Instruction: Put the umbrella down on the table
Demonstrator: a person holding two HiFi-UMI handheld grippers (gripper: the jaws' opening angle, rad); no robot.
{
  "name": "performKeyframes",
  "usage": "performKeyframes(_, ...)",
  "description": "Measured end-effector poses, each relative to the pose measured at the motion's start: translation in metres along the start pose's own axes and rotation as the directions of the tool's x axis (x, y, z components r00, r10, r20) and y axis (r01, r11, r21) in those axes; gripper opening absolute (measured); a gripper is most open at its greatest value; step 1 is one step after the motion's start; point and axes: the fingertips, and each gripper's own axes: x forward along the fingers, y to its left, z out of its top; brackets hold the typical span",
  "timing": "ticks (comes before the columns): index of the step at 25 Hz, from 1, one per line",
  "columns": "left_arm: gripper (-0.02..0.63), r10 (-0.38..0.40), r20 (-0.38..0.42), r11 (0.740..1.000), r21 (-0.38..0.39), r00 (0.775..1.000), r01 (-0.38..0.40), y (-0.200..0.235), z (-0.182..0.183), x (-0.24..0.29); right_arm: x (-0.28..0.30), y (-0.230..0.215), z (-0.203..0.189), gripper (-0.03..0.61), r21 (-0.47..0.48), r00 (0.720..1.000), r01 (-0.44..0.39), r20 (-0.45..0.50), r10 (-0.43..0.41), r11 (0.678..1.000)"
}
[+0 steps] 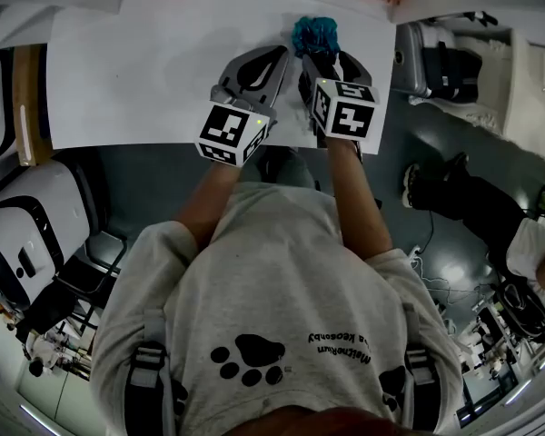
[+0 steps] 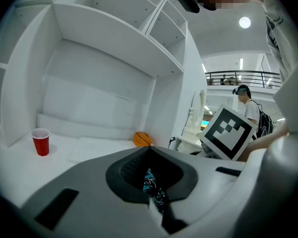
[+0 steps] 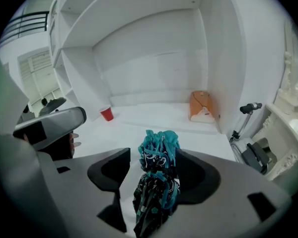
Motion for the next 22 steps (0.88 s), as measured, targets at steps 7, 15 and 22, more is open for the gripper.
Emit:
performKeyframes(7,0.012,0.006,0.037,1.0,0.014,0.999,-0.007,-0.013,0.016,-0.011,-0.032,0.004,0.02,0.275,-0.008,0.995,-0.012,0.1,0.012,1.0)
performKeyframes(15,0.011,0.009,0.075,1.0,0.026,0.997,-0.011,-0.036,0.035,-0.04,-0.084,0.024,0.041,0.11,-0.061,0.974,0.008,0.227,0.006,0.998)
performKeyframes(22,0.011,-0.005,0.11,0.998,0.07,0.994,-0.003,-0.063,0.052,-0.056,-0.132,0.036,0.053,0.044,-0.104,0.94,0.026,0.342,0.011,0.994)
